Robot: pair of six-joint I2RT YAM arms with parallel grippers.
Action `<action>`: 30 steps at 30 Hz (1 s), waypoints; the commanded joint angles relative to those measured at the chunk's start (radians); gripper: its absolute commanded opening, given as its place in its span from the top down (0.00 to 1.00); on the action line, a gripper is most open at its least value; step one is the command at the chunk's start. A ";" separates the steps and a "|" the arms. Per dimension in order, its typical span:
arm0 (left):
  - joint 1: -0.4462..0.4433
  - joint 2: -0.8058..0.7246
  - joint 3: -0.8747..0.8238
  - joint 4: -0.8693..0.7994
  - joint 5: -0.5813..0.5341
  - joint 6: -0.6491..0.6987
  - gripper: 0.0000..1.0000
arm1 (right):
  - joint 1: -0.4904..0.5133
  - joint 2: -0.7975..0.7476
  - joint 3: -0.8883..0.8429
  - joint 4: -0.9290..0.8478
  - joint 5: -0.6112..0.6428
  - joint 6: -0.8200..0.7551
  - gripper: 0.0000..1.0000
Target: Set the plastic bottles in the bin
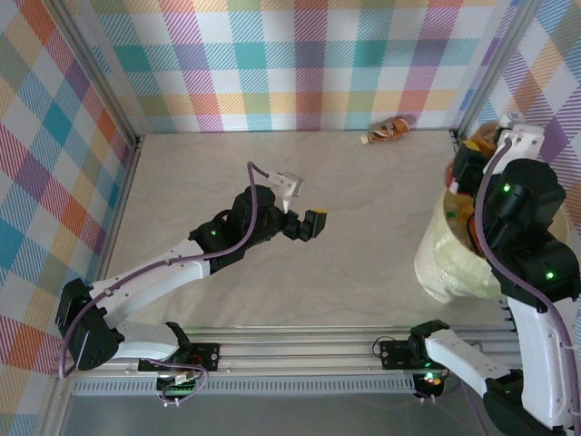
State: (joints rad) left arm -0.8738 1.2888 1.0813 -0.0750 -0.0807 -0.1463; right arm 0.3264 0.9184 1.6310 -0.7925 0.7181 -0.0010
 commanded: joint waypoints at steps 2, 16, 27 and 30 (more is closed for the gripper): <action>0.010 0.009 0.020 0.015 -0.006 -0.022 0.00 | -0.005 -0.041 0.018 -0.142 0.326 -0.154 0.60; 0.024 0.144 0.132 0.003 0.095 -0.070 0.00 | -0.116 -0.085 -0.325 0.262 0.498 -0.571 0.59; 0.025 0.160 0.167 -0.042 0.094 -0.082 0.00 | -0.270 -0.103 -0.441 0.058 0.307 -0.441 0.35; 0.025 0.166 0.180 -0.052 0.097 -0.085 0.00 | -0.270 -0.108 -0.419 -0.019 0.294 -0.382 0.28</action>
State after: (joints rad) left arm -0.8585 1.4471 1.2224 -0.1059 0.0002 -0.2188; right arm 0.0597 0.8272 1.1927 -0.7322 1.0363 -0.4503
